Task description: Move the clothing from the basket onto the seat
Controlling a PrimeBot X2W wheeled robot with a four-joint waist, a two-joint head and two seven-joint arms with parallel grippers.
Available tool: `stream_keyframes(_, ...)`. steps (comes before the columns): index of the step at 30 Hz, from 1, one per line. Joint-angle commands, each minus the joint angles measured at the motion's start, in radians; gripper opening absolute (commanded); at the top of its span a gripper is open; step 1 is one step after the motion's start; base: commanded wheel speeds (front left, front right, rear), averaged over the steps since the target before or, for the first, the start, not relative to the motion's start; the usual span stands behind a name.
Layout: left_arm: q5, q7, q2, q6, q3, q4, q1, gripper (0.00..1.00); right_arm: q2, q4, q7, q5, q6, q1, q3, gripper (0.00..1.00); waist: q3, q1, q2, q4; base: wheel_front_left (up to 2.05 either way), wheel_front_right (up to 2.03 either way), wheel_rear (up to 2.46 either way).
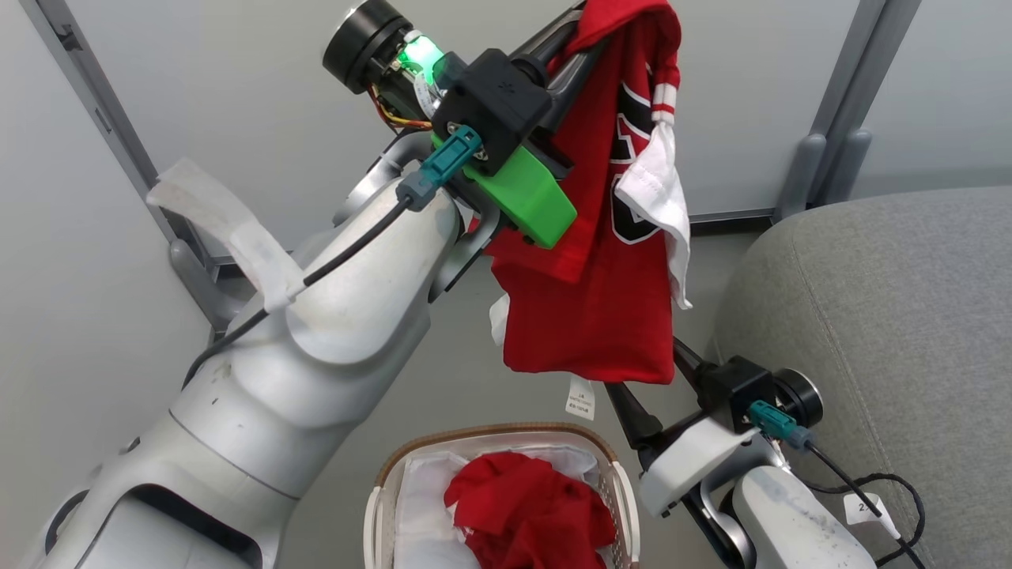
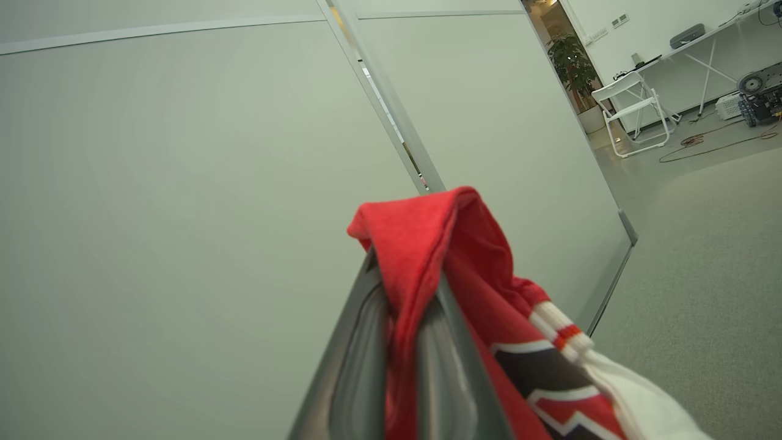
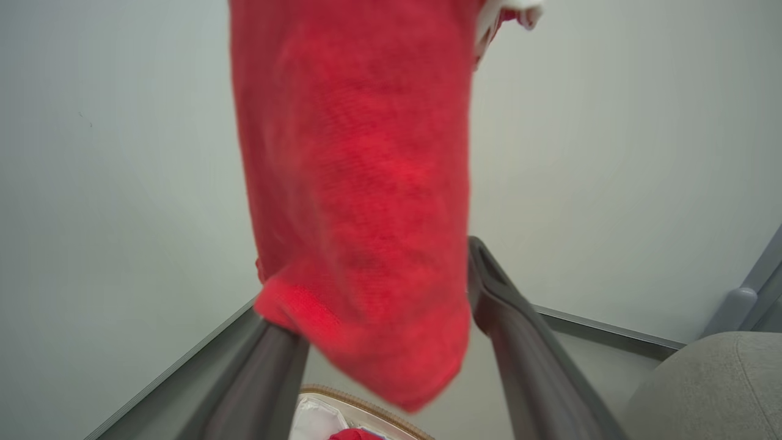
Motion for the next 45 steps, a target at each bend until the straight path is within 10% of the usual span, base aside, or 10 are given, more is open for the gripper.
stream_keyframes(1,-0.014,-0.002,-0.001,-0.003,-0.005,-0.011,0.004,0.00,-0.005,-0.015,-0.005,-0.012,-0.001,-0.012,0.004,1.00,-0.003,0.0000,0.0000,0.002,0.00,0.00,0.00)
stream_keyframes(5,-0.024,-0.002,-0.002,-0.003,-0.016,-0.024,0.019,0.00,-0.005,-0.034,-0.005,-0.032,-0.001,-0.021,0.023,1.00,-0.009,0.0000,0.0000,0.004,0.00,0.00,0.00)
stream_keyframes(6,-0.026,-0.001,-0.002,-0.003,-0.017,-0.024,0.025,0.00,-0.005,-0.034,-0.005,-0.034,-0.001,-0.024,0.024,0.48,-0.010,0.0000,0.0000,0.004,0.00,0.00,0.00)
stream_keyframes(9,-0.034,0.002,0.005,0.003,-0.018,-0.016,0.037,0.00,-0.005,-0.031,-0.005,-0.041,-0.001,-0.031,0.028,0.00,-0.013,0.0000,0.0000,0.002,0.00,0.00,0.00)
stream_keyframes(24,-0.103,-0.001,0.035,0.015,0.020,0.045,0.128,0.00,-0.005,-0.047,-0.005,-0.050,-0.001,0.001,-0.006,0.00,-0.014,0.0000,0.0000,-0.013,0.00,0.00,0.00)
stream_keyframes(25,-0.112,-0.001,0.036,0.014,0.024,0.051,0.138,0.05,-0.005,-0.051,-0.005,-0.047,-0.001,0.001,-0.011,0.00,-0.014,0.0000,0.0000,-0.014,0.00,0.00,0.00)
stream_keyframes(27,-0.140,-0.001,0.038,0.012,0.034,0.063,0.163,0.48,-0.005,-0.058,-0.005,-0.047,-0.001,0.002,-0.022,0.00,-0.013,0.0000,0.0000,-0.018,0.00,0.00,0.00)
stream_keyframes(28,-0.151,-0.002,0.040,0.010,0.036,0.071,0.178,0.91,-0.005,-0.063,-0.005,-0.051,-0.001,0.002,-0.028,0.00,-0.012,0.0000,0.0000,-0.019,0.00,0.00,0.00)
stream_keyframes(29,-0.155,-0.002,0.043,0.009,0.037,0.077,0.188,1.00,-0.005,-0.067,-0.005,-0.054,-0.001,0.002,-0.035,0.00,-0.011,0.0000,0.0000,-0.020,0.00,0.00,0.00)
stream_keyframes(45,-0.166,-0.002,0.053,0.013,0.110,0.119,0.488,1.00,-0.005,-0.125,-0.005,-0.159,-0.001,0.014,-0.179,0.00,0.003,0.0000,0.0000,-0.038,0.00,0.00,0.00)
